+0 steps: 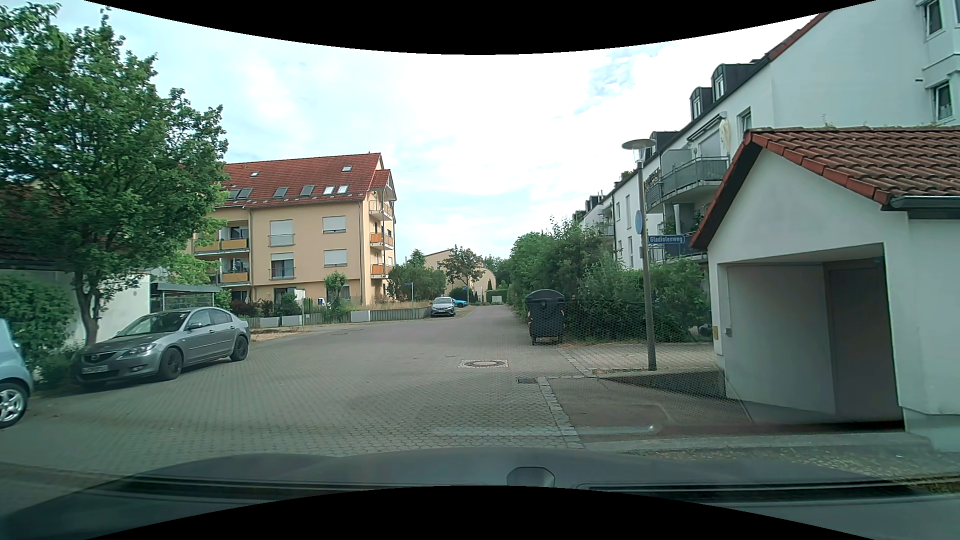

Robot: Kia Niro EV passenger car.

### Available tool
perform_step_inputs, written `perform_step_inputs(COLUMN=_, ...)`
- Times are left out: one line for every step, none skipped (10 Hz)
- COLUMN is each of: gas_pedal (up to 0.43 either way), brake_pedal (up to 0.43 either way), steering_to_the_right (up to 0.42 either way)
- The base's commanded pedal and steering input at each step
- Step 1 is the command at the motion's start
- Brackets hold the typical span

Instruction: Follow the waypoints while adhering to traffic rules and regulations

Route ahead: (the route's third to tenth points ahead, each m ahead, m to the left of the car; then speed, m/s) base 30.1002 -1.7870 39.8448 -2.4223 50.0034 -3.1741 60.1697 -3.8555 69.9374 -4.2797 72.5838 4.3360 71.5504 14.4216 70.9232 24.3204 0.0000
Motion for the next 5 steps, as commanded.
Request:
perform_step_inputs(gas_pedal=0.0, brake_pedal=0.299, steering_to_the_right=-0.228)
perform_step_inputs(gas_pedal=0.0, brake_pedal=0.305, steering_to_the_right=-0.228)
perform_step_inputs(gas_pedal=0.0, brake_pedal=0.305, steering_to_the_right=-0.228)
perform_step_inputs(gas_pedal=0.0, brake_pedal=0.305, steering_to_the_right=-0.228)
perform_step_inputs(gas_pedal=0.0, brake_pedal=0.305, steering_to_the_right=-0.228)
